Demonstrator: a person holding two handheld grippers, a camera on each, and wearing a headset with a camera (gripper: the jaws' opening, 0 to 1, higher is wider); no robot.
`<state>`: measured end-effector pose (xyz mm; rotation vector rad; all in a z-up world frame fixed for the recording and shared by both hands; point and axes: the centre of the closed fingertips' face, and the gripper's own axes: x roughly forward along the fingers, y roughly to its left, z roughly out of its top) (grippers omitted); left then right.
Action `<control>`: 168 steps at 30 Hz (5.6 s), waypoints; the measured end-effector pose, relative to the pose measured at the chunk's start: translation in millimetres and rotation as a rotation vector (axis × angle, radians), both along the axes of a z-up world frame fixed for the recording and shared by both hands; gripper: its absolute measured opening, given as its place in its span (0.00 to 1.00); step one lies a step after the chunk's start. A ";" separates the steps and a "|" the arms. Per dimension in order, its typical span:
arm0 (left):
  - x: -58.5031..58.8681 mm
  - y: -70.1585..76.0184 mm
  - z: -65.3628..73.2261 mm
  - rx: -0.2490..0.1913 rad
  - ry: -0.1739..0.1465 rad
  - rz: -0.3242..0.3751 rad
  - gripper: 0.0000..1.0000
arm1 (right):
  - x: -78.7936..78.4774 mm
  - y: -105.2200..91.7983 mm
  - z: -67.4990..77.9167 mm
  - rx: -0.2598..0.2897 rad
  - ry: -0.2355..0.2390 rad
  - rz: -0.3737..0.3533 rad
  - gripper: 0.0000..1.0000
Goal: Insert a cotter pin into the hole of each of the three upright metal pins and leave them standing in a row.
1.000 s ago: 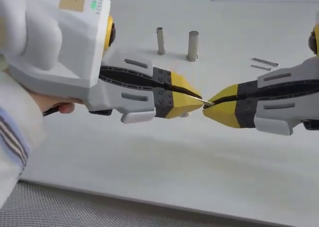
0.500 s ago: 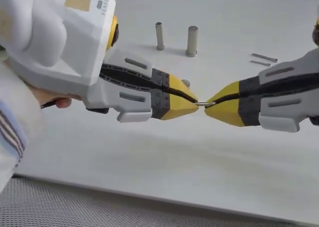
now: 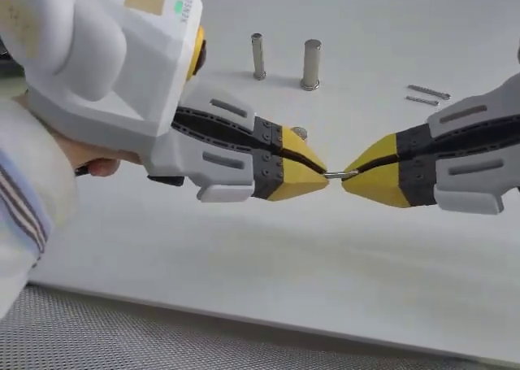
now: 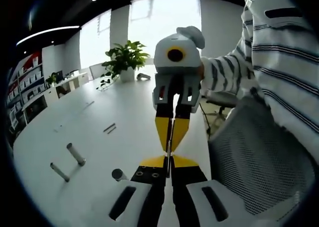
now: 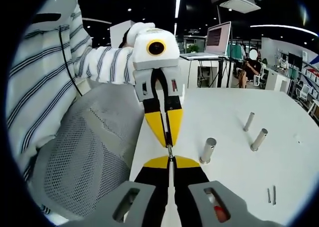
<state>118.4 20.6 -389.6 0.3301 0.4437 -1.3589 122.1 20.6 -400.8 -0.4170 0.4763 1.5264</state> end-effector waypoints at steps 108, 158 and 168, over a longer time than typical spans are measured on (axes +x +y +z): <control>70.6 12.9 -42.6 0.030 -0.007 0.121 0.09 | 65.3 28.7 -47.3 -0.027 0.022 -0.098 0.00; 59.8 44.4 -27.5 -0.075 0.025 0.242 0.56 | 65.5 14.7 -19.2 0.036 -0.040 -0.224 0.27; 42.6 73.9 -4.9 -0.174 0.029 0.348 0.75 | 49.5 5.6 -4.6 0.127 0.053 -0.393 0.41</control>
